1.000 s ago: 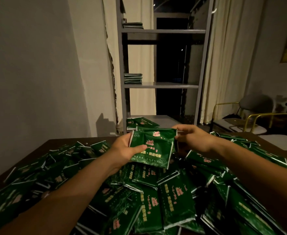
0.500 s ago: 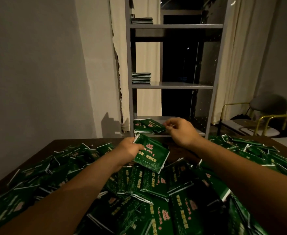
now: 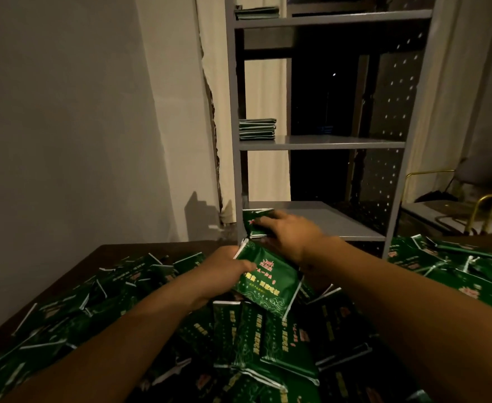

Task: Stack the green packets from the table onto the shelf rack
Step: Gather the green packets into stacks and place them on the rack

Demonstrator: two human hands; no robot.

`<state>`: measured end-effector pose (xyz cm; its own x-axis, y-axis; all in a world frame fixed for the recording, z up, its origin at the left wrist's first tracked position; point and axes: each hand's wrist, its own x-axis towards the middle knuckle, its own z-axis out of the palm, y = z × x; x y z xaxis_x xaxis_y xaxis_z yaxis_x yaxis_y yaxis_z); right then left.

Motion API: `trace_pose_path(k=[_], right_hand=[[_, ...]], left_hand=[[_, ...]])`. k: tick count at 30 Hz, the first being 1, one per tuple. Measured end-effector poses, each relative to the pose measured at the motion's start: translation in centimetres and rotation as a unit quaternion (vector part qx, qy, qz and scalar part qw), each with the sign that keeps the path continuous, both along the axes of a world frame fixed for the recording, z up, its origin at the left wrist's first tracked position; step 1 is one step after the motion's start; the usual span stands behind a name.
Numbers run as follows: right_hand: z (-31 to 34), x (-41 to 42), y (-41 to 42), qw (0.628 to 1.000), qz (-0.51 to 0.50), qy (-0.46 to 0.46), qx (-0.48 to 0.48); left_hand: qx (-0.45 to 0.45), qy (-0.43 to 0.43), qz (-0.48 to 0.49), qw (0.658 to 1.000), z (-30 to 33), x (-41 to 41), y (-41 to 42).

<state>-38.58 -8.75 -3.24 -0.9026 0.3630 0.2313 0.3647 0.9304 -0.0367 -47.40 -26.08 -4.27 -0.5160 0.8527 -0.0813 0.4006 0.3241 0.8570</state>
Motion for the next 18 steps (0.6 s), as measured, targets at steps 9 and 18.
trace_pose_path(k=[9,18], right_hand=[[1.8,4.7,1.4,0.92,-0.031,0.313,-0.234],[4.3,12.0,1.2,0.75,-0.001,0.248,-0.613]], left_hand=[[0.054,-0.129,0.047,0.989,-0.4,0.1,0.0],[0.179,-0.358,0.093,0.912,1.4,3.5,0.5]])
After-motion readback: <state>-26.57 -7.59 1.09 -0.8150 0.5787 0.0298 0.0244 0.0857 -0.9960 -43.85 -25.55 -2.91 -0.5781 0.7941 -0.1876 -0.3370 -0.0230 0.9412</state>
